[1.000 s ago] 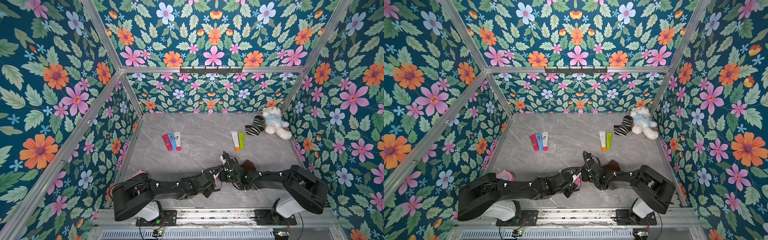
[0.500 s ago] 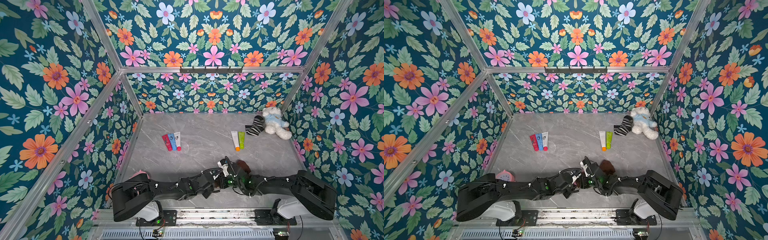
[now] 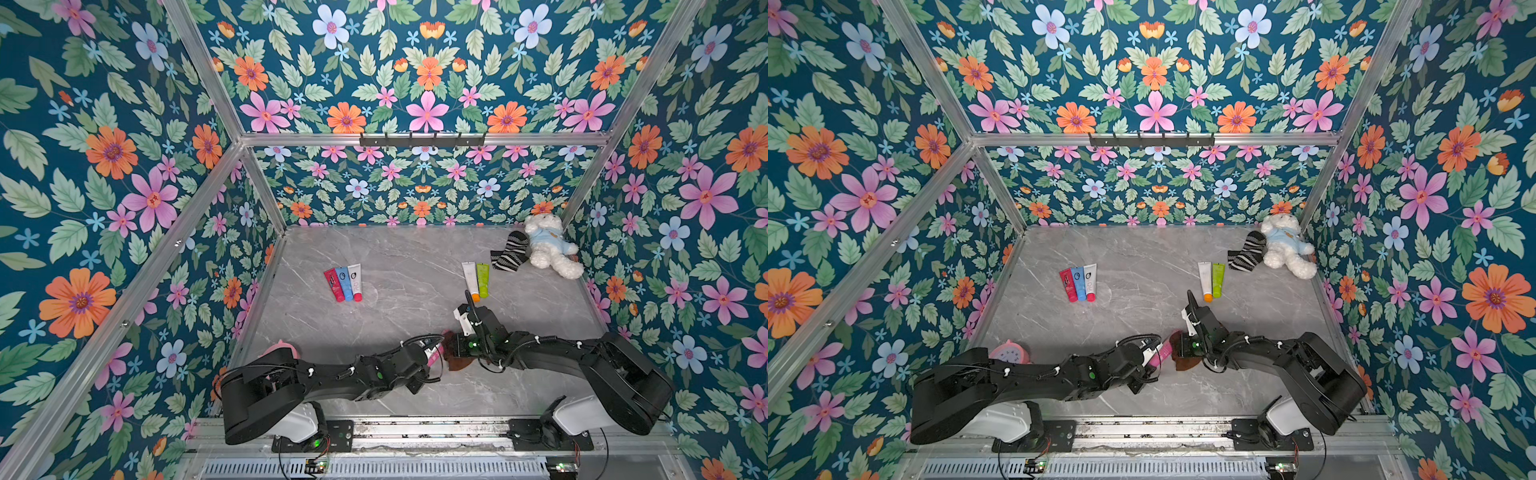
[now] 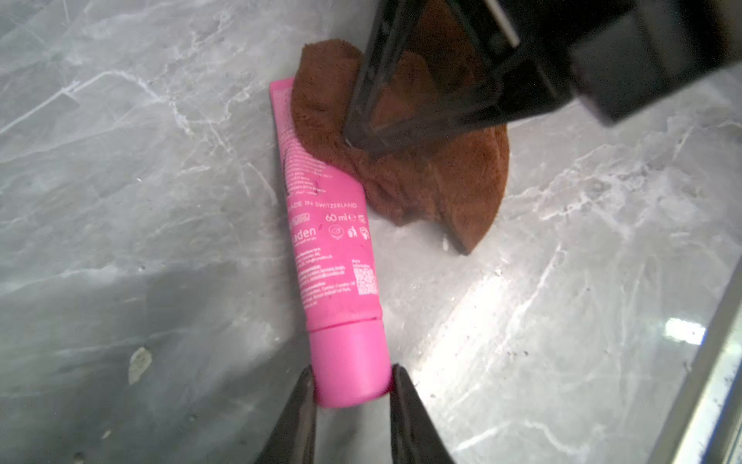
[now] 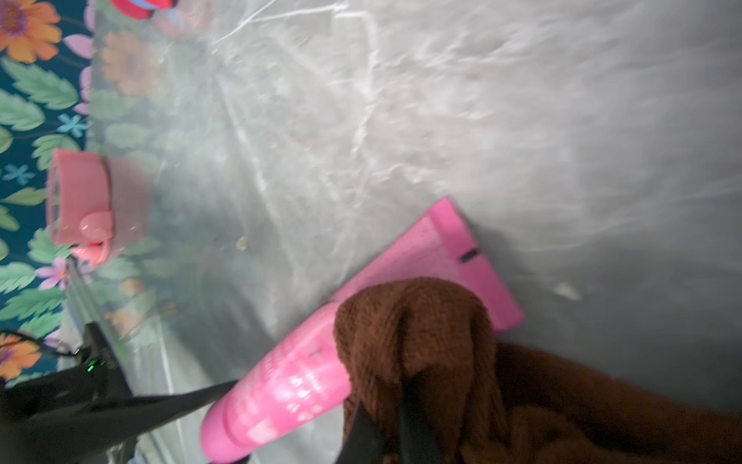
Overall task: Wipe the surface of the toothpaste tube
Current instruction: Wipe the dirt from the toothpaste tube.
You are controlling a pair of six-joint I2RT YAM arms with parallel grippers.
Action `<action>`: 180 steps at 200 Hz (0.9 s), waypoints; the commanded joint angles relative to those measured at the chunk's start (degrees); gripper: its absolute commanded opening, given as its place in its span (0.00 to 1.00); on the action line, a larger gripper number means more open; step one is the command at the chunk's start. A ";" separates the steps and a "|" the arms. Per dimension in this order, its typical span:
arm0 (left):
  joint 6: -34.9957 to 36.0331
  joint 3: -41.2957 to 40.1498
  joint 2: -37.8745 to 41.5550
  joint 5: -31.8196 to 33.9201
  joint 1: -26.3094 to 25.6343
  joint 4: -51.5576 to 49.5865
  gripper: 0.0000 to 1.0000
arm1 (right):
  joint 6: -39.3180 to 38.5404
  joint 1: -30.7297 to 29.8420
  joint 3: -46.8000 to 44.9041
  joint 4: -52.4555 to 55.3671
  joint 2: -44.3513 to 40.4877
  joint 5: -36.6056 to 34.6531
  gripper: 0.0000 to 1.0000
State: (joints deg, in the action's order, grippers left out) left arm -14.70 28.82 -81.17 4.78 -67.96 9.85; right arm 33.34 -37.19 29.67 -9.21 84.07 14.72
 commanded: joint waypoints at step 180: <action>1.10 0.74 -1.32 -3.91 -0.13 3.19 0.00 | -3.78 0.65 0.45 6.06 -4.60 -1.27 0.00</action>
State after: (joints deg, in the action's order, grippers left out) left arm -14.48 29.69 -82.96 1.65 -67.99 10.63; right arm 32.86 -40.62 28.64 -7.94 79.22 16.03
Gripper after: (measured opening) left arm 0.286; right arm 0.074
